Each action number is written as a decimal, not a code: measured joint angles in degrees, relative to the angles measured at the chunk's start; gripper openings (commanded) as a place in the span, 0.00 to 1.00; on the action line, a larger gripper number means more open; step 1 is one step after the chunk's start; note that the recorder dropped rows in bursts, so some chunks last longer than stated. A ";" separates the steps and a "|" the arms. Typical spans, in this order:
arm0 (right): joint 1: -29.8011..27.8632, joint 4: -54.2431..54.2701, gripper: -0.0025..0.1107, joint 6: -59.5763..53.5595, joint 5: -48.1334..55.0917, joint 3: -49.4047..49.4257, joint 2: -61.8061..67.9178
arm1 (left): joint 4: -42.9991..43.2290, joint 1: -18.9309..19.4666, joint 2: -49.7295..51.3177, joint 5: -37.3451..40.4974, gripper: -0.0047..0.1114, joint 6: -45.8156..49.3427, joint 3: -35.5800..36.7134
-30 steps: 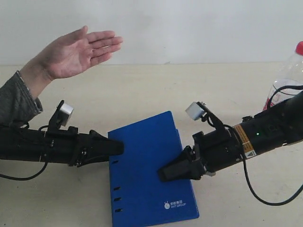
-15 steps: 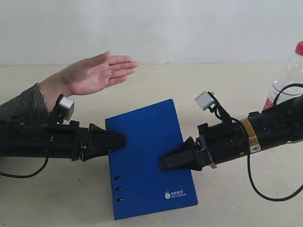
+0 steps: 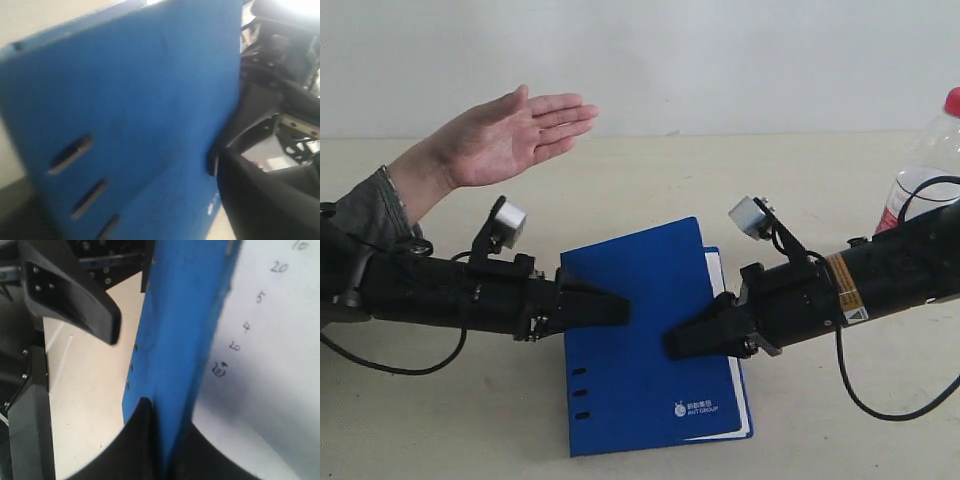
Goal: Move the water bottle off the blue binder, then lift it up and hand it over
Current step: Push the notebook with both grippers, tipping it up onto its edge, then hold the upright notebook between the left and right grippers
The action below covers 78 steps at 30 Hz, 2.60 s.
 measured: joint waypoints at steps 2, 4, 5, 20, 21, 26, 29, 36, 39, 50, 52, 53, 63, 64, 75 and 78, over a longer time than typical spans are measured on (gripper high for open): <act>0.00 -0.48 0.02 0.40 0.10 0.00 0.00 | -0.33 -1.80 0.36 -1.32 0.58 0.00 -1.29; 0.00 -1.40 0.02 0.50 0.10 0.00 0.00 | -0.75 -3.26 0.33 -2.66 0.49 -0.43 -2.54; 0.00 -1.77 0.02 0.63 0.24 0.00 0.00 | -0.97 -3.83 0.33 -3.11 0.42 -0.63 -3.11; -0.58 -3.31 0.05 1.79 1.00 0.43 -0.70 | 0.10 -8.14 -5.56 -10.60 0.09 -3.44 -4.35; -0.58 -3.23 0.09 1.34 0.84 0.43 -0.79 | 0.51 -8.14 -5.83 -10.66 0.09 -3.44 -4.35; -0.70 -3.34 0.54 -1.27 1.97 0.43 -0.79 | 1.49 -8.14 -6.36 -10.75 0.09 -3.57 -3.78; -0.79 -3.71 0.68 -3.00 1.93 0.43 -0.79 | 1.88 -7.78 -6.61 -9.52 0.09 -3.46 -2.85; -0.55 -5.16 0.68 -5.83 2.63 0.43 -0.92 | 3.36 -6.13 -6.71 -7.09 0.09 -2.18 -1.97; 0.07 -5.66 0.68 -6.59 4.17 0.30 -1.33 | 5.29 -5.25 -6.71 -6.48 0.09 -2.18 -1.97; 0.79 -6.55 0.68 -8.75 10.36 0.30 -4.77 | 6.40 -4.25 -6.94 -6.17 0.09 -0.98 -1.37; 0.87 -7.11 0.68 -8.24 13.50 0.40 -6.59 | 6.40 -4.13 -7.01 -6.13 0.09 -0.34 -1.37; 0.87 -6.86 0.68 -7.92 16.04 0.28 -7.51 | 6.66 -4.02 -7.01 -5.67 0.09 -0.36 -1.37; 0.59 -6.49 0.68 -4.78 27.60 0.19 -12.40 | 6.79 -2.98 -7.07 -3.22 0.09 1.64 0.20; 0.59 -6.37 0.68 -4.16 27.86 0.19 -12.26 | 6.79 -2.98 -7.07 -3.34 0.09 1.64 0.20; -0.41 0.34 0.68 -9.91 21.22 -0.92 -3.79 | 7.88 -2.71 -7.07 -5.73 0.09 1.29 0.61; -0.90 -1.63 0.68 -10.91 13.79 -2.43 -1.41 | 8.66 -2.32 -7.07 -5.28 0.09 1.56 0.82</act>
